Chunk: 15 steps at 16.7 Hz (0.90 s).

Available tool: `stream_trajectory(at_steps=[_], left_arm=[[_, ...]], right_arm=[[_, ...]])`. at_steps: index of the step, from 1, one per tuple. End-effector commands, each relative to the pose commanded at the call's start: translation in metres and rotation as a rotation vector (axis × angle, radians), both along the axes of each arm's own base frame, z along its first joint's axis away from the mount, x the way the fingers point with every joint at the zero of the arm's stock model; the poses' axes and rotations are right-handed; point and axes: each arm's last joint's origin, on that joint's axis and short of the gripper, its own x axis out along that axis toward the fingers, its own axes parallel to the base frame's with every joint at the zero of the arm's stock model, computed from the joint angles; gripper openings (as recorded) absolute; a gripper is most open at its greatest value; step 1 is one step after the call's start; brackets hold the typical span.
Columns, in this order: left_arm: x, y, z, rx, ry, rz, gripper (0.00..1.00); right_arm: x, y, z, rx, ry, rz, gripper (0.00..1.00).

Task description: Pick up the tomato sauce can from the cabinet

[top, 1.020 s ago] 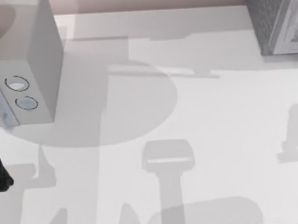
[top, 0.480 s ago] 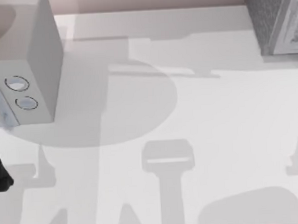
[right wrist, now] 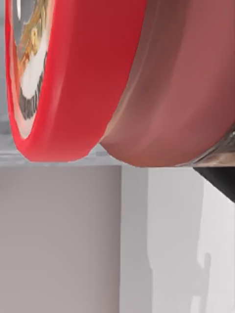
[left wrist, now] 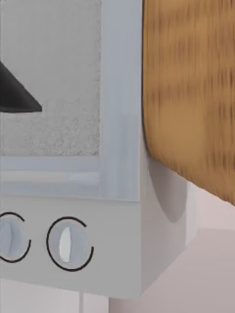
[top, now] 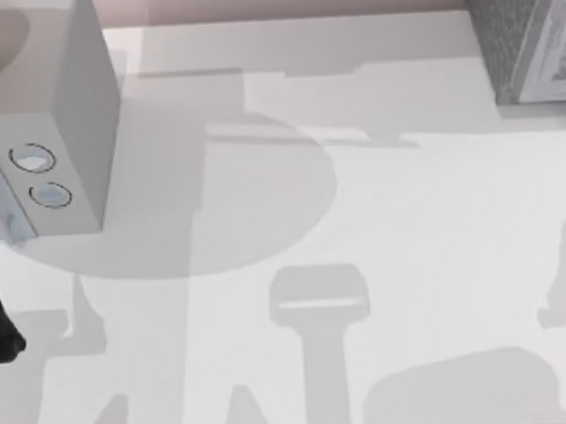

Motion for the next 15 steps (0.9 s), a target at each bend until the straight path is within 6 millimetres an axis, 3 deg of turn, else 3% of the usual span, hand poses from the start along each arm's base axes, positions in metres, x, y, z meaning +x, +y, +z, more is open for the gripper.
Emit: stream_trajectory(at_steps=[15], left_arm=[[0.000,0.000,0.000,0.000,0.000,0.000,1.00]], right_arm=[[0.059,-0.002,0.016,0.008,0.023,0.257,0.00]])
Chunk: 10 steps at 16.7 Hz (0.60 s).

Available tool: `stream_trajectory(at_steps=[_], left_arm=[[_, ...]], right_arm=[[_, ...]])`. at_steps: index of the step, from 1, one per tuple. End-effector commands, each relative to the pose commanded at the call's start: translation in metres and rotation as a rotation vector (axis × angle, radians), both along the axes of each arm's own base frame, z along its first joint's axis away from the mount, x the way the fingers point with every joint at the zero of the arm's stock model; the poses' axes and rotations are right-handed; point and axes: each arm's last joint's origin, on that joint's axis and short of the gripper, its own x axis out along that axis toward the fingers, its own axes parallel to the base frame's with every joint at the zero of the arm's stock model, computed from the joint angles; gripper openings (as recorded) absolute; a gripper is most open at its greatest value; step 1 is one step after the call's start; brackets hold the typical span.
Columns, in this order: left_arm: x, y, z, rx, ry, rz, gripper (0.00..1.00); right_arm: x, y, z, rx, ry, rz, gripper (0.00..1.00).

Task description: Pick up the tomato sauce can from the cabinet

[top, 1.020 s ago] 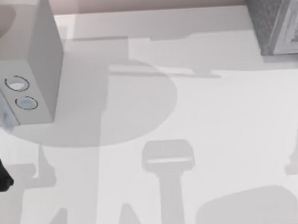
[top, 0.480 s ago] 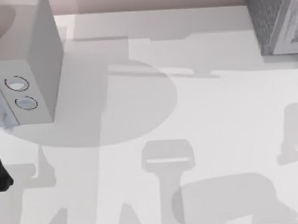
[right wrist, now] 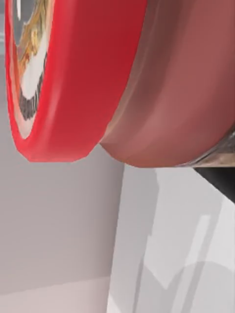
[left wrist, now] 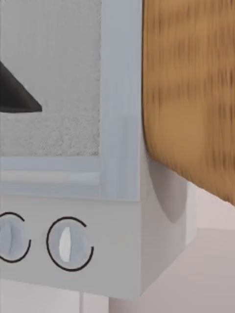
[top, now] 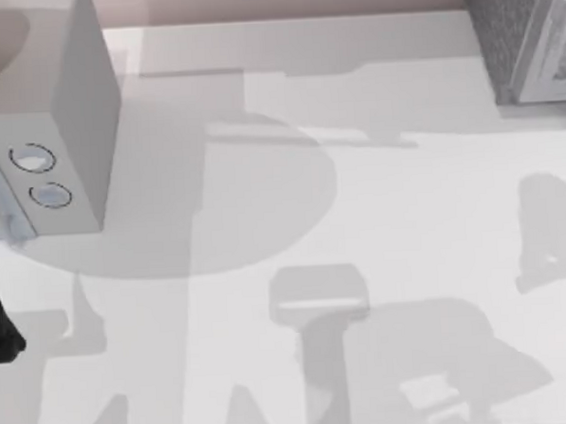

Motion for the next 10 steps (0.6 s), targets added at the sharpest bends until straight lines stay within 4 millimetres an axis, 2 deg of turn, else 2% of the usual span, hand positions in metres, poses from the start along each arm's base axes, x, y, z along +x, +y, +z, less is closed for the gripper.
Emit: stream_trajectory(at_steps=[10], left_arm=[[0.000,0.000,0.000,0.000,0.000,0.000,1.00]], right_arm=[[0.046,-0.007,-0.015,0.000,-0.010,0.172,0.00]])
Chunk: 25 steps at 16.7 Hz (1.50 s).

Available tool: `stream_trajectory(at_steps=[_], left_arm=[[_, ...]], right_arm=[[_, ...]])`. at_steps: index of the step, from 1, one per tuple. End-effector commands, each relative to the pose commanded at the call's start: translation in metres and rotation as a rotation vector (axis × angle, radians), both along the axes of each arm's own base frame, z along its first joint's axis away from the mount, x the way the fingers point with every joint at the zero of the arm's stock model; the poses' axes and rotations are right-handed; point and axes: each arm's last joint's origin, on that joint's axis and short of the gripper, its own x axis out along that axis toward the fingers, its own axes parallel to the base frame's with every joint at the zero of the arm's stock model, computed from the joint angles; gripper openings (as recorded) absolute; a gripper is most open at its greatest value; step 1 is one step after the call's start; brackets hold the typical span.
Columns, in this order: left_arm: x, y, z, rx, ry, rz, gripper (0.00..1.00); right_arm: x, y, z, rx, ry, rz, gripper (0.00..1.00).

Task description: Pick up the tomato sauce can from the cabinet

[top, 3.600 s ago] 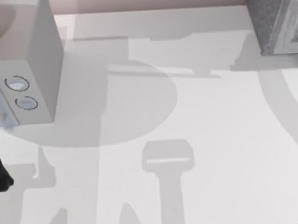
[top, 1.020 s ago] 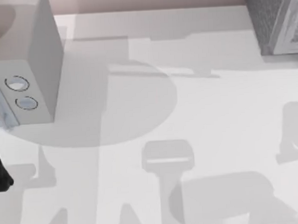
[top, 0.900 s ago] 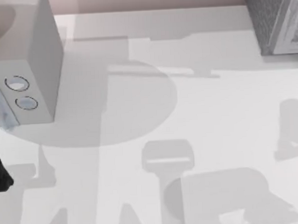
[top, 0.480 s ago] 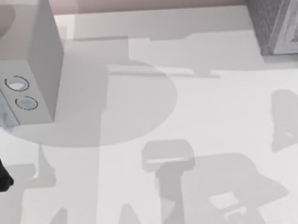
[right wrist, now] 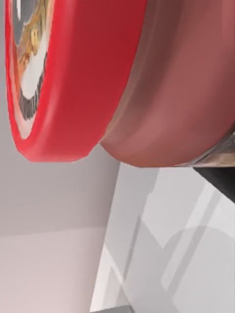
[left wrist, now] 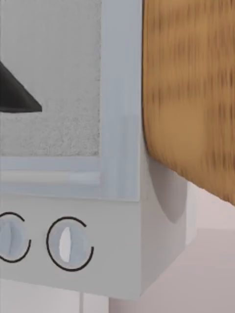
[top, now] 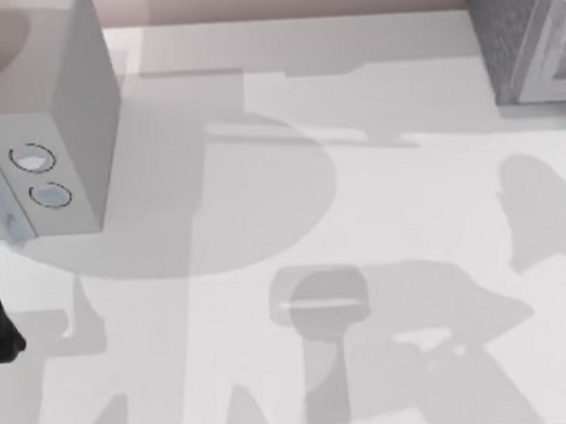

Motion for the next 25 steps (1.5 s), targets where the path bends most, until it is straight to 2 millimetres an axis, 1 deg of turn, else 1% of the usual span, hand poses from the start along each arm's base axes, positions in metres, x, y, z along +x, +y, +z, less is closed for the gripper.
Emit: stream_trajectory(at_steps=[5,9,15,17,25], left_arm=[[0.000,0.000,0.000,0.000,0.000,0.000,1.00],[0.000,0.000,0.000,0.000,0.000,0.000,1.00],[0.000,0.000,0.000,0.000,0.000,0.000,1.00],[0.000,0.000,0.000,0.000,0.000,0.000,1.00],[0.000,0.000,0.000,0.000,0.000,0.000,1.00]], right_arm=[[0.021,-0.004,-0.016,0.001,-0.014,0.091,0.00],[0.034,-0.008,-0.035,0.003,-0.015,0.161,0.00],[0.047,-0.015,-0.072,0.004,-0.018,0.267,0.00],[0.049,-0.017,-0.079,0.004,-0.020,0.284,0.00],[0.049,-0.015,-0.082,0.005,-0.021,0.297,0.00]])
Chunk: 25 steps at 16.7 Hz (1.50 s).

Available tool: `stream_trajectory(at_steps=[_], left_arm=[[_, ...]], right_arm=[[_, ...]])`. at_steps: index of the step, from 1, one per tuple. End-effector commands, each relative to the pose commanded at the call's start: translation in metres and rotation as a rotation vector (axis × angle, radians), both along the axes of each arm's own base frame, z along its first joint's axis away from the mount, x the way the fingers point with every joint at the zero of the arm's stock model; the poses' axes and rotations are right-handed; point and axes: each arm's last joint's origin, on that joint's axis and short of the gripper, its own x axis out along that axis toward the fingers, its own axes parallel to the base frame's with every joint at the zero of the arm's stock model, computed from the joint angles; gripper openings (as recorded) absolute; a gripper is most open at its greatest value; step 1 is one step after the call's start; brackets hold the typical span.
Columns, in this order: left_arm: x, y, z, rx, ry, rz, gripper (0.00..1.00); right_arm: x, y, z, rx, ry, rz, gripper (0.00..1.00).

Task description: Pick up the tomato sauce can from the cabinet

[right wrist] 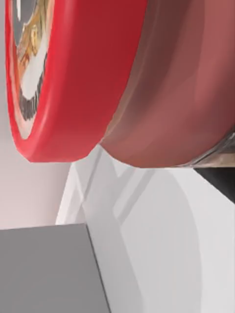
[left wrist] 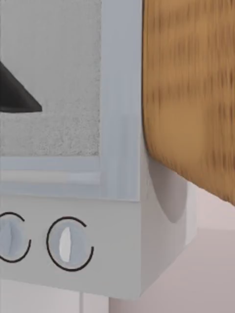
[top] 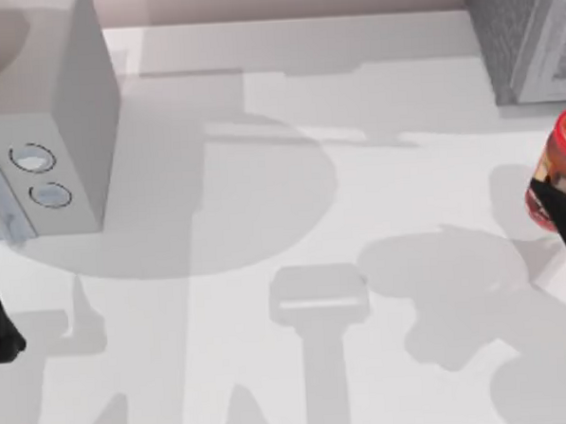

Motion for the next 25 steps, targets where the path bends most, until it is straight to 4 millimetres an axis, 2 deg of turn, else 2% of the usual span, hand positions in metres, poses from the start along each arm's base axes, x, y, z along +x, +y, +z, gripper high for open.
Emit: stream_trajectory(at_steps=[8,13,25], left_arm=[[0.000,0.000,0.000,0.000,0.000,0.000,1.00],[0.000,0.000,0.000,0.000,0.000,0.000,1.00],[0.000,0.000,0.000,0.000,0.000,0.000,1.00]], right_arm=[[0.040,0.037,-0.024,-0.001,-0.003,-0.004,0.00],[0.042,0.040,-0.025,-0.002,-0.005,-0.005,0.00],[0.042,0.040,-0.025,-0.002,-0.005,-0.005,0.90]])
